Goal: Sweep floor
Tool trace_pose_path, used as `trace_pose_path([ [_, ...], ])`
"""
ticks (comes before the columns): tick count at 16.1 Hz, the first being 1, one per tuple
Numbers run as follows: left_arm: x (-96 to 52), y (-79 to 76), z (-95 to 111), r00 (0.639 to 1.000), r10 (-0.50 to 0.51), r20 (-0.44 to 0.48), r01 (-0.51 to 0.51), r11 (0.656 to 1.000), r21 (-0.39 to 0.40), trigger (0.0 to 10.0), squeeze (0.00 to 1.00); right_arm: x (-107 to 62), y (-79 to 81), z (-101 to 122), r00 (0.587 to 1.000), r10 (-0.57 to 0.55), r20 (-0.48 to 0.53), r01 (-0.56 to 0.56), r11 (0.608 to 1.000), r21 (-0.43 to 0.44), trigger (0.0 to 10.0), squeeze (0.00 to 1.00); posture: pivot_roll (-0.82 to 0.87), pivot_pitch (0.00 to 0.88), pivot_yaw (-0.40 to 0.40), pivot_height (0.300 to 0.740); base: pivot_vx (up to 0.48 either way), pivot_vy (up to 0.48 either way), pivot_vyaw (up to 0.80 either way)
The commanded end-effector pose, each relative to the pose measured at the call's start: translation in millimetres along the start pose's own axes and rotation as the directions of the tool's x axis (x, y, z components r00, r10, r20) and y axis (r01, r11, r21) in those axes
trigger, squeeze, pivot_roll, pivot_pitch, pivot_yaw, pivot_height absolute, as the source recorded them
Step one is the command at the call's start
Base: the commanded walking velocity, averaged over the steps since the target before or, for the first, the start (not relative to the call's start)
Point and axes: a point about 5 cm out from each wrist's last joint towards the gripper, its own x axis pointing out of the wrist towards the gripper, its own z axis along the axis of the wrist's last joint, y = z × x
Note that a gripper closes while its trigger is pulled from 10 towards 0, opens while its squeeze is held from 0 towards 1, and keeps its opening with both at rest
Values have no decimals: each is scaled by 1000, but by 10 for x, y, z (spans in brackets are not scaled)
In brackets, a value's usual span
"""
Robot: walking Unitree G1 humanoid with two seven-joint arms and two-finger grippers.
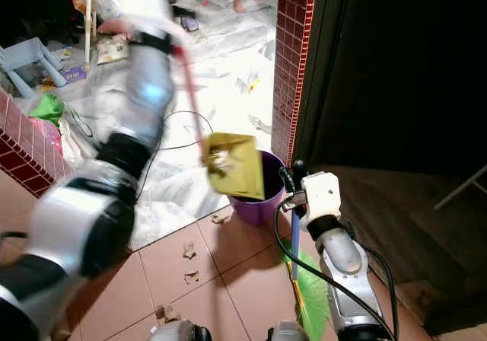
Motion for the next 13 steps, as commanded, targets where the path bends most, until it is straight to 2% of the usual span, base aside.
trace_pose_path([
  [1,-5,-83,60,994,-95,53,95,995,12,10000,0,-12,1,-9,1000,-7,-13,7,1000,11,10000,0,-259,0,138,740,0,0,0],
  [4,-163,-347,13,954,-288,79,285,957,50,10000,0,4,10,-3,1000,-3,-8,3,1000,11,10000,0,-255,0,138,740,0,0,0],
  [7,-204,-377,4,936,-341,92,336,940,68,10000,0,15,7,5,1000,-4,-7,4,1000,10,10000,0,-253,0,137,740,0,0,0],
  [8,-240,-398,48,900,-414,135,396,907,140,10000,0,23,9,11,1000,0,-2,0,1000,9,10000,0,-250,0,132,740,0,0,0],
  [11,-236,-372,82,884,-441,157,412,892,183,10000,0,36,2,14,1000,3,0,-3,1000,6,10000,0,-245,0,127,740,0,0,0],
  [13,-200,-225,29,925,-363,111,341,923,179,10000,0,49,-2,20,1000,6,2,-6,1000,3,10000,0,-243,0,125,740,0,0,0],
])
